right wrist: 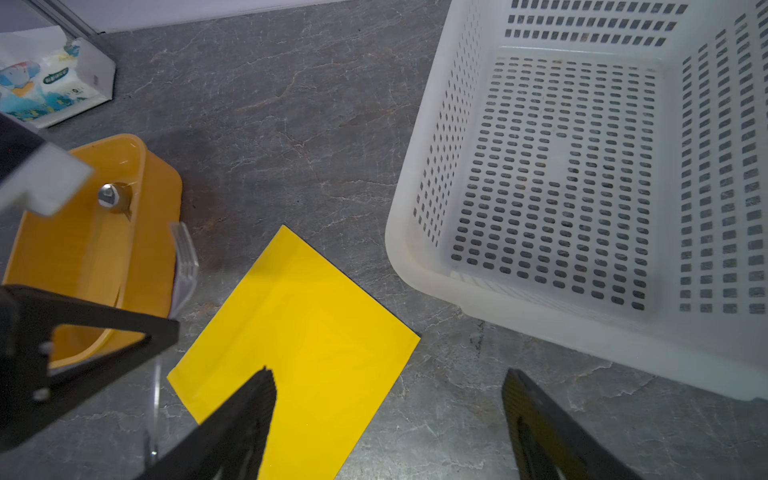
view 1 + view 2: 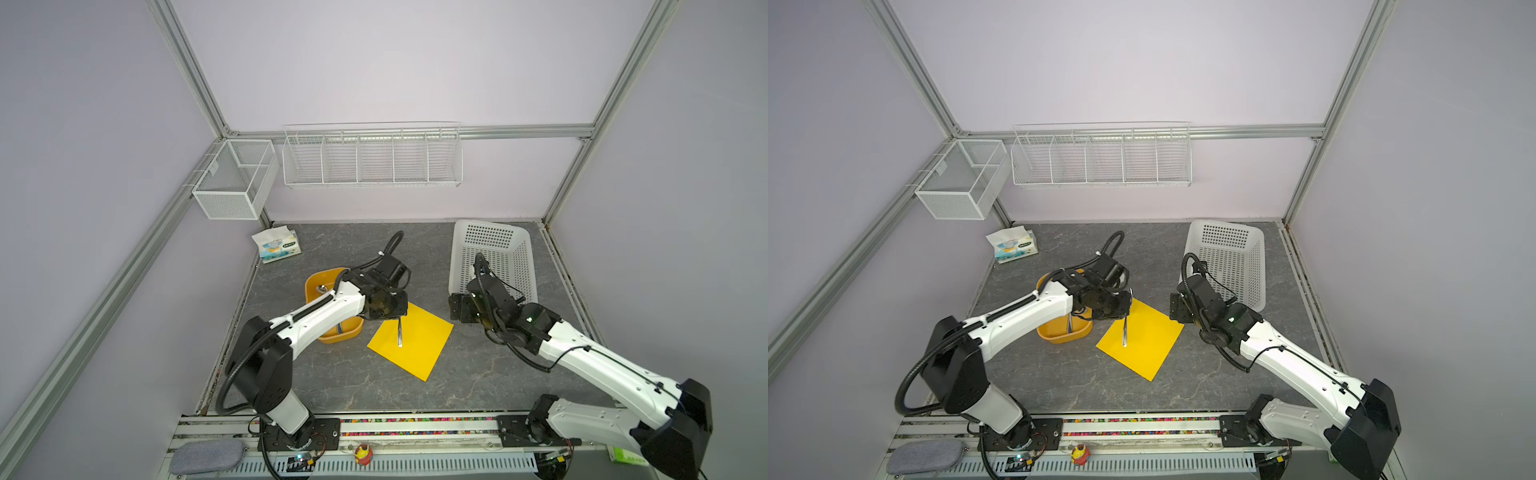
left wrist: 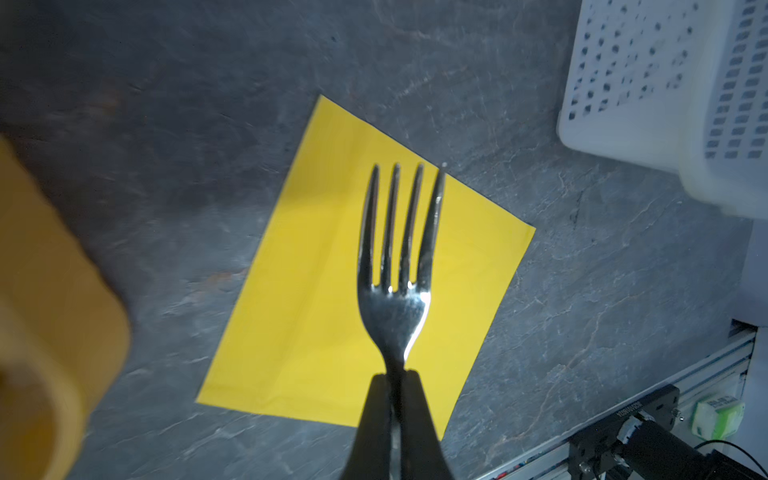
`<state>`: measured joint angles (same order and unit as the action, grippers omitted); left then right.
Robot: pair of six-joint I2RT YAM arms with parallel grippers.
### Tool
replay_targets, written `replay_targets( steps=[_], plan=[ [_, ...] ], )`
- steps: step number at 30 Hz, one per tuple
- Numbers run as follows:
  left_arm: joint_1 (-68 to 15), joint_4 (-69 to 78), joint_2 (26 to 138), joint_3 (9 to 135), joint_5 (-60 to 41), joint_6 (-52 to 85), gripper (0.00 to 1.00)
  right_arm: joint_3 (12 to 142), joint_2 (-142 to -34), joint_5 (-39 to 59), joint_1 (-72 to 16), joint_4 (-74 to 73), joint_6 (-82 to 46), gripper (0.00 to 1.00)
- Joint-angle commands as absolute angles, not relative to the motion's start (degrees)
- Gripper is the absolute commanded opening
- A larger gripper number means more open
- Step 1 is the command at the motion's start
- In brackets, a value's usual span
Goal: Place the utensils on the paper napkin and roll it up
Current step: 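Carry the fork with the left gripper over the yellow napkin, then lower the fork onto the napkin with the left gripper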
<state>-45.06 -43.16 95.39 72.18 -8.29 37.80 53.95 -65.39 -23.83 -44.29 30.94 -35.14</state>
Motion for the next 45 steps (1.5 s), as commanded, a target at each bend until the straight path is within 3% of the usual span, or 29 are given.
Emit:
replay_targets(
  steps=[1,15,45],
  plan=[
    [-48.2,-39.1,99.5,75.0,-8.8,44.8,0.01,52.2,-63.8,-26.1,-43.5,33.1,-37.9,0.89],
    [-48.7,-36.6,109.4,77.8,-8.1,49.5,0.01,48.4,-61.3,-24.1,-40.2,32.7,-36.7,0.89],
    [-46.8,-38.7,115.6,80.1,-4.1,49.6,0.02,48.2,-62.7,-22.9,-39.0,32.4,-35.6,0.89]
  ],
)
